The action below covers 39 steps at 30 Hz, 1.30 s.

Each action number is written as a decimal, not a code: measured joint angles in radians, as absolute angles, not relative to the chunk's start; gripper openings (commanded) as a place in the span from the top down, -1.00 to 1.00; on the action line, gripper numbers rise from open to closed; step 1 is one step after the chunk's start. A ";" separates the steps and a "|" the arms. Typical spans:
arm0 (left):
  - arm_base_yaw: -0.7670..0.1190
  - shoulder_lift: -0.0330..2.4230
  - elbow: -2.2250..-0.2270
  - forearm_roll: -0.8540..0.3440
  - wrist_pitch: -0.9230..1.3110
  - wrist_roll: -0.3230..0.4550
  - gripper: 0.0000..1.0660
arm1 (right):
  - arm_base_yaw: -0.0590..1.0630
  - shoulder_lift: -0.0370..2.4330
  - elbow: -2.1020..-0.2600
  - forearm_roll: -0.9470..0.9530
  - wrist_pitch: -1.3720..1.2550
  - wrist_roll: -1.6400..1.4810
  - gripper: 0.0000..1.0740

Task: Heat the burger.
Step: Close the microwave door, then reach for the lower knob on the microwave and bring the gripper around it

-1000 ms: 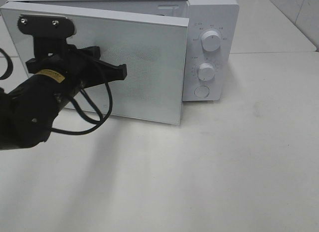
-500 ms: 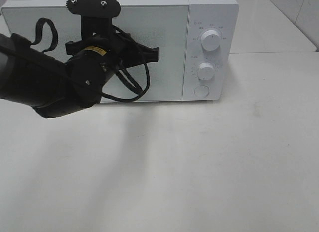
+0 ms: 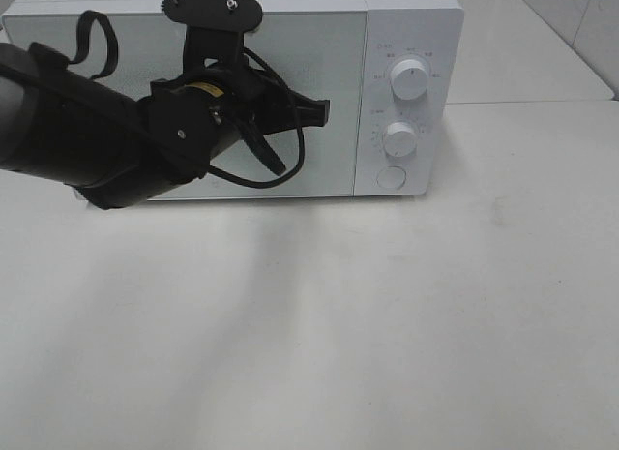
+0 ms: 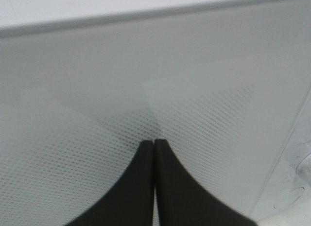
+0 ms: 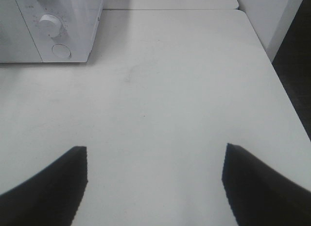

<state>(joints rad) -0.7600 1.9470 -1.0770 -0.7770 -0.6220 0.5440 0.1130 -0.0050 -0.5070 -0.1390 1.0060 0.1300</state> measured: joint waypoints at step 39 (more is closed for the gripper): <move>-0.505 1.585 -0.913 -0.578 0.721 0.478 -0.88 | 0.113 -0.005 -0.507 -0.139 1.006 0.130 -0.40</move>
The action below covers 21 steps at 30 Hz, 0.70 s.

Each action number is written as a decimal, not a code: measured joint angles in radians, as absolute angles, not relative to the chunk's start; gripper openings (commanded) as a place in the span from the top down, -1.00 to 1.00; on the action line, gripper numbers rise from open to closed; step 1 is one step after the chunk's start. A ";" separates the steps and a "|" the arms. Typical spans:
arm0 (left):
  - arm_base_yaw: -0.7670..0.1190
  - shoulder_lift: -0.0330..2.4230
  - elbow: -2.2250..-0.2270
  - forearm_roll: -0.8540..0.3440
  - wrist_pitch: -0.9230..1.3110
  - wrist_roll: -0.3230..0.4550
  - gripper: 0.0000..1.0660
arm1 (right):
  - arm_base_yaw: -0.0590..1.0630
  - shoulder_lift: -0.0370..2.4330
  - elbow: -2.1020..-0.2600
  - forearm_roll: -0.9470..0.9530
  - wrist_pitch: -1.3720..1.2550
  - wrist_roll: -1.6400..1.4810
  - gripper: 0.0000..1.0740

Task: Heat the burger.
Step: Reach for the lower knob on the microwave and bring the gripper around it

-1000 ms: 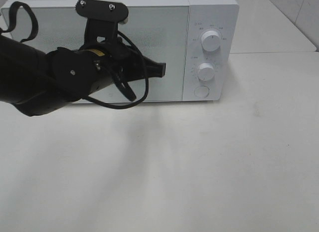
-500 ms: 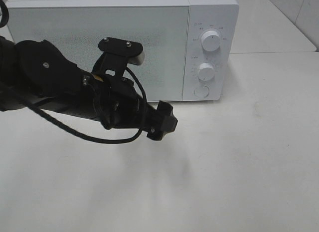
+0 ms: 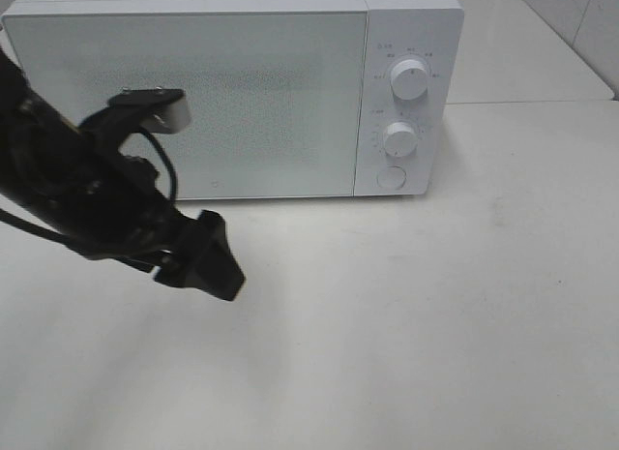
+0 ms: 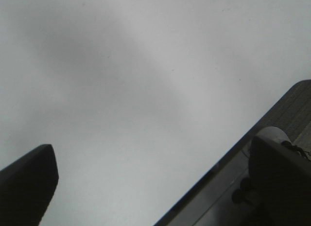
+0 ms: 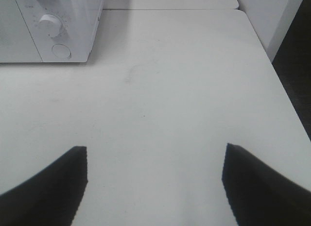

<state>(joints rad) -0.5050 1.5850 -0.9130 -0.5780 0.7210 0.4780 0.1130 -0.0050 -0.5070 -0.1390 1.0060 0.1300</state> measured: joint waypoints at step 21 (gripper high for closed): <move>0.109 1.154 -0.912 -0.303 1.166 0.230 -0.88 | 0.113 -0.005 -0.507 -0.139 1.006 0.130 -0.40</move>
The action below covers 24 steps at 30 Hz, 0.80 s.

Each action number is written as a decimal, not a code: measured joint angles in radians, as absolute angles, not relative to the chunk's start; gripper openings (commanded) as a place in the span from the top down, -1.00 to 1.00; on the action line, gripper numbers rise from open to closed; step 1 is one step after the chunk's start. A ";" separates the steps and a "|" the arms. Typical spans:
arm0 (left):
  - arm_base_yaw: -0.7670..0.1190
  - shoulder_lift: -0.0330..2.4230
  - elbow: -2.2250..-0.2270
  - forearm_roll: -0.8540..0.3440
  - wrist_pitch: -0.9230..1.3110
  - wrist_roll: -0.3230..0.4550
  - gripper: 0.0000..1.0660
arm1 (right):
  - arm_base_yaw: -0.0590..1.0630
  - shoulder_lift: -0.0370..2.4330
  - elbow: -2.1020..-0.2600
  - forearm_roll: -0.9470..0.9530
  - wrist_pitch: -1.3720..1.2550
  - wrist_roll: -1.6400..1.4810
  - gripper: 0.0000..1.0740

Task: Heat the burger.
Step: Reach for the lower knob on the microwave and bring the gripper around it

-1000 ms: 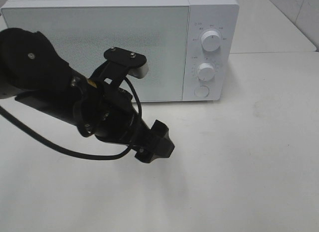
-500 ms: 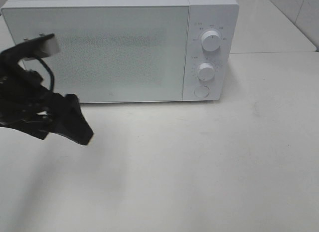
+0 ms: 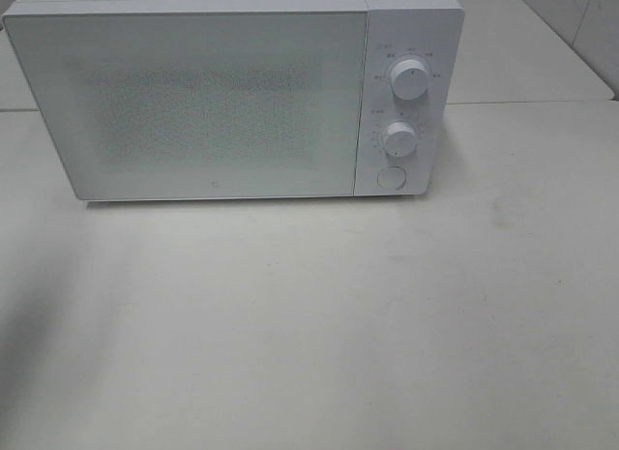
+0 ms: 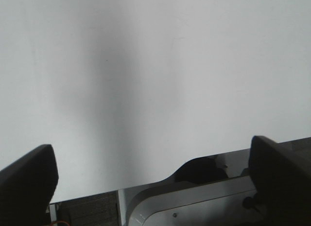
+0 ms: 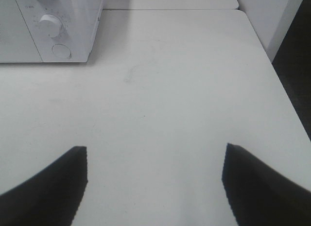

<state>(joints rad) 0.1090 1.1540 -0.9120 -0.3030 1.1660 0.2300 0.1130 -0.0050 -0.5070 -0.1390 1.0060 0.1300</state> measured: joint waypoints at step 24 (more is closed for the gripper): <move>0.101 0.331 -0.568 -0.192 1.099 0.184 -0.88 | 0.113 -0.005 -0.507 -0.139 1.006 0.130 -0.40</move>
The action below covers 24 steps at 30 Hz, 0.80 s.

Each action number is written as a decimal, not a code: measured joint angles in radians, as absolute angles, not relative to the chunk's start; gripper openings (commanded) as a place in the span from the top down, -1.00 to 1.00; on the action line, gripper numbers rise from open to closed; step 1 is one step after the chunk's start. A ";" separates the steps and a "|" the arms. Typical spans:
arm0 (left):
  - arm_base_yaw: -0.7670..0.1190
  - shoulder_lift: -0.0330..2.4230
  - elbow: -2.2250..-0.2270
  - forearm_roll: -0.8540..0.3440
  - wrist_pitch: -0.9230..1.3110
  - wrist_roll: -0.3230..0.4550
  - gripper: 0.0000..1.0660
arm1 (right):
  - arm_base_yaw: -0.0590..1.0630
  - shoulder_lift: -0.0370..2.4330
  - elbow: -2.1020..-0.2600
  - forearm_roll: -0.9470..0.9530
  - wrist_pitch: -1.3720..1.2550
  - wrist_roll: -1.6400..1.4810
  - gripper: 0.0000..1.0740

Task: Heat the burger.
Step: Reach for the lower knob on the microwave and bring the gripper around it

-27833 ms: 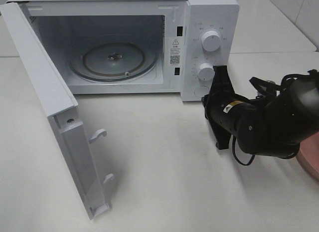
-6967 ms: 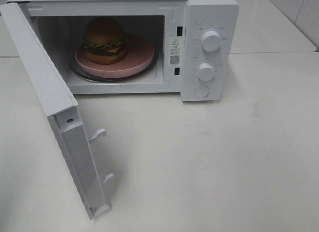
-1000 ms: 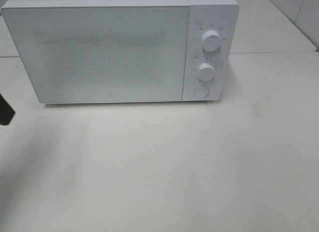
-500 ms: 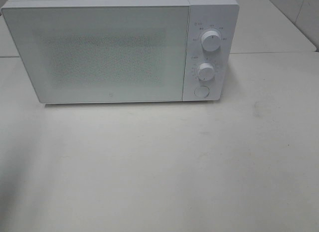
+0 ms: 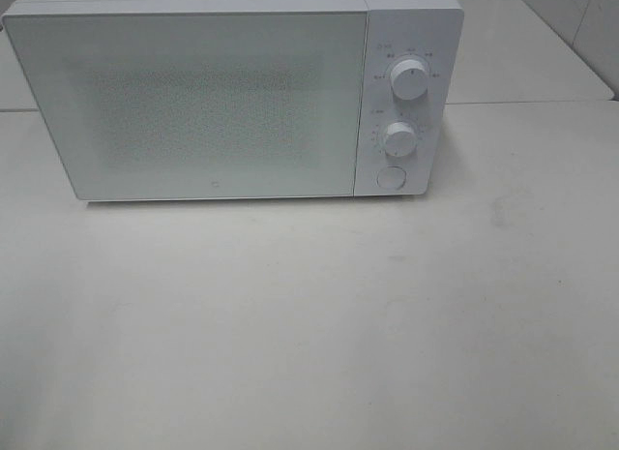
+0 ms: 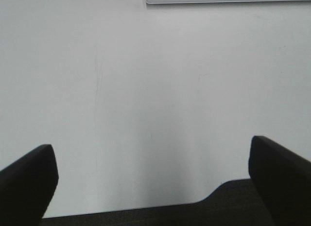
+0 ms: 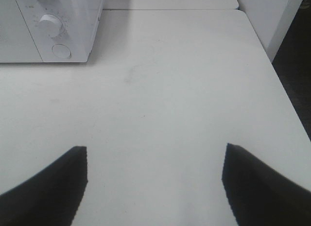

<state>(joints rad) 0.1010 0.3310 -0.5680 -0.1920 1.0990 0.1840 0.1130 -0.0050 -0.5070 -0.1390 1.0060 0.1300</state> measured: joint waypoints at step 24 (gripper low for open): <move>0.015 -0.004 -0.524 -0.179 1.094 0.179 -0.88 | 0.113 -0.005 -0.507 -0.139 1.006 0.130 -0.40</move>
<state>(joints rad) 0.0150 -0.0040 -0.5240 -0.1790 1.0940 0.1790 0.1130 -0.0050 -0.5070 -0.1390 1.0060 0.1300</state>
